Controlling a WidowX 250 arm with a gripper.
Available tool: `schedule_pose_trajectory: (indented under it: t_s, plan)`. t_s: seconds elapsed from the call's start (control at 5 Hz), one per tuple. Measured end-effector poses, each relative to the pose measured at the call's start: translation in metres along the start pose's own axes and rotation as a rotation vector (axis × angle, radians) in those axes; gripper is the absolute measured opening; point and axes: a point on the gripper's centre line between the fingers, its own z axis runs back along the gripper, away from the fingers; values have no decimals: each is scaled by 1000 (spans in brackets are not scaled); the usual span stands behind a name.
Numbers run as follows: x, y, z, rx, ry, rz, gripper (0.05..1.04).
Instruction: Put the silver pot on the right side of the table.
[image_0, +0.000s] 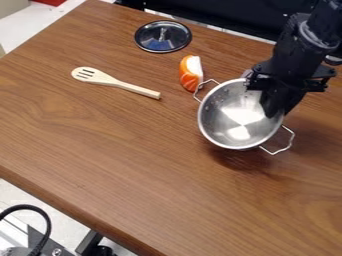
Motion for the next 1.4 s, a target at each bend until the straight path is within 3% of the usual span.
schedule_pose_trajectory:
  t_s: [0.6,0.8,1.0,1.4]
  plan:
    - [-8,-1,-23,-66,5,-28,984]
    - [-7,4,-14,-163,-4,-21,1000]
    - [-2,10,-3,-213,-18,-19,1000]
    - [8,18,13,-273,6,27,1000]
